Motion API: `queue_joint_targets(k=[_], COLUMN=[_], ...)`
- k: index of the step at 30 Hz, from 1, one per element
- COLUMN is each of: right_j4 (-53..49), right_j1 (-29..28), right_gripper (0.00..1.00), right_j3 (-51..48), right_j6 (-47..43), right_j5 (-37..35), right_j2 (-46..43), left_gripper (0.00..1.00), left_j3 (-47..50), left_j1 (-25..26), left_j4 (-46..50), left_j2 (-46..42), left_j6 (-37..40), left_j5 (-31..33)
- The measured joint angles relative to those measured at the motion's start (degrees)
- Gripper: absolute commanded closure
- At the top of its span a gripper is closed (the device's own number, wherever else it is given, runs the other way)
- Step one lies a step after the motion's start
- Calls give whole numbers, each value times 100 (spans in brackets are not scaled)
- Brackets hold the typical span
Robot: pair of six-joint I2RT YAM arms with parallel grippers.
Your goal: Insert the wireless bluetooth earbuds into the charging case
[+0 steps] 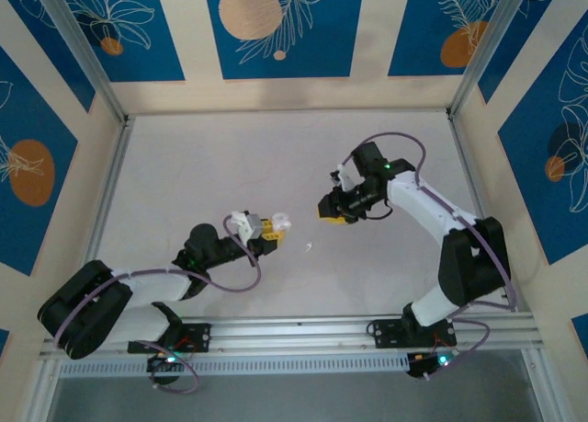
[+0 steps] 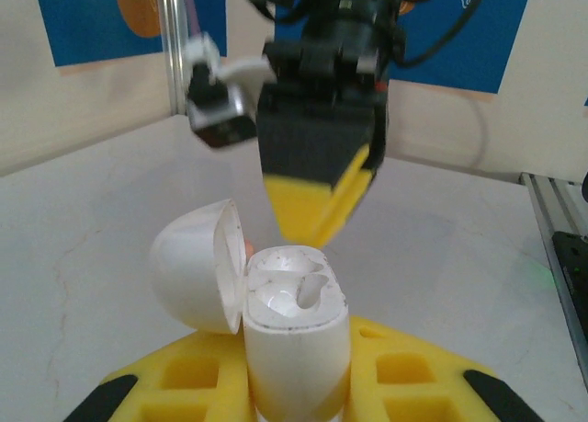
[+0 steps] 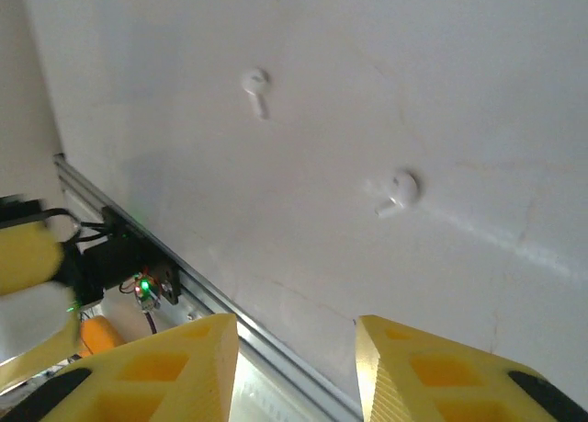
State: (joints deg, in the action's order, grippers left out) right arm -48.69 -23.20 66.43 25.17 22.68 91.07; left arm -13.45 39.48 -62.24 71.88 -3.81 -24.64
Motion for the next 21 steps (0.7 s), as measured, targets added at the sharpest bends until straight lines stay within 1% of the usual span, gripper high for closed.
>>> queue_joint_targets(k=[4, 8, 14, 21], right_j4=[-136, -146, -63, 114], right_j1=[-262, -415, -498, -599], right_gripper=[61, 60, 60, 60], right_j3=[37, 142, 404, 629], right_j6=[297, 396, 400, 376], right_j5=[-162, -321, -487, -538], right_j2=[411, 798, 1375, 1893], left_gripper=[79, 79, 79, 78], left_j3=[70, 153, 210, 273], left_j1=[0, 0, 0, 0], left_j4=[-59, 22, 400, 1158], left_j2=[-17, -203, -802, -1676], left_j6=[4, 11, 98, 271], left_j5=[96, 162, 291, 492])
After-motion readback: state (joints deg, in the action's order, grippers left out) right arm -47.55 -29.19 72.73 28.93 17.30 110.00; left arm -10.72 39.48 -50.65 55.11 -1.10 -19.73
